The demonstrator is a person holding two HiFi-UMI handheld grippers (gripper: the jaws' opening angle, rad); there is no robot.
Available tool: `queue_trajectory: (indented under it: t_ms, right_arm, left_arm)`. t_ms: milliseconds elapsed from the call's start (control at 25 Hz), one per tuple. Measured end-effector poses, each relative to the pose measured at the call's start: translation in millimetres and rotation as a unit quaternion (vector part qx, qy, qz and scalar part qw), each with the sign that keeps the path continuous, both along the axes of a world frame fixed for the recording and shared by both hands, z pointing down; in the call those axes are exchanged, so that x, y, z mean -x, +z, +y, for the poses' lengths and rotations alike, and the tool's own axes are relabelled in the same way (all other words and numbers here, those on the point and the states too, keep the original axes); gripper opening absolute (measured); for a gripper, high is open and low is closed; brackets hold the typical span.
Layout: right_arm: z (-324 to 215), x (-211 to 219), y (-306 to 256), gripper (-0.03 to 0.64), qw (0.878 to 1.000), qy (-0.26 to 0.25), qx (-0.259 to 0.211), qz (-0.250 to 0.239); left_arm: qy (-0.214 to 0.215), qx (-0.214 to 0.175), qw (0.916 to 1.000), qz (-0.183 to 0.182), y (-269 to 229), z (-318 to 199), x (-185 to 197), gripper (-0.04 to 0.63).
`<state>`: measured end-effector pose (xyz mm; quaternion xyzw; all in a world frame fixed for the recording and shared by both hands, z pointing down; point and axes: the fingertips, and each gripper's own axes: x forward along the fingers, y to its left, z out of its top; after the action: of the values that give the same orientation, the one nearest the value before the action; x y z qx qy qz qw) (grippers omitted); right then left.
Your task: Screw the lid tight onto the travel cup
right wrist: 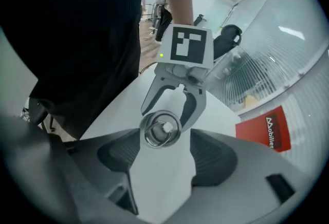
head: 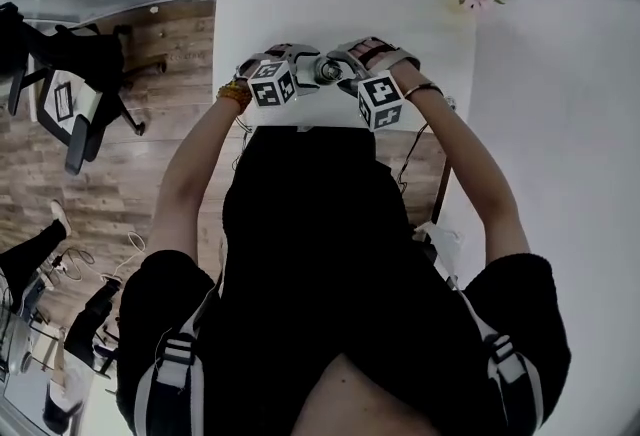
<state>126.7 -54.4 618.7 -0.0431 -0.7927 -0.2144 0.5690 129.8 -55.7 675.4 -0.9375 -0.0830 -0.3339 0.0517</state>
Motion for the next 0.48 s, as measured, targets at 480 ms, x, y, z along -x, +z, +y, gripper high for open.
queue_trajectory:
  t_ms: [480]
  right_arm:
    - [-5, 13, -1, 0.235, 0.975, 0.199, 0.063, -0.075]
  left_arm:
    - [-0.122, 0.018, 0.9922, 0.018, -2, -3, -13, 0.348]
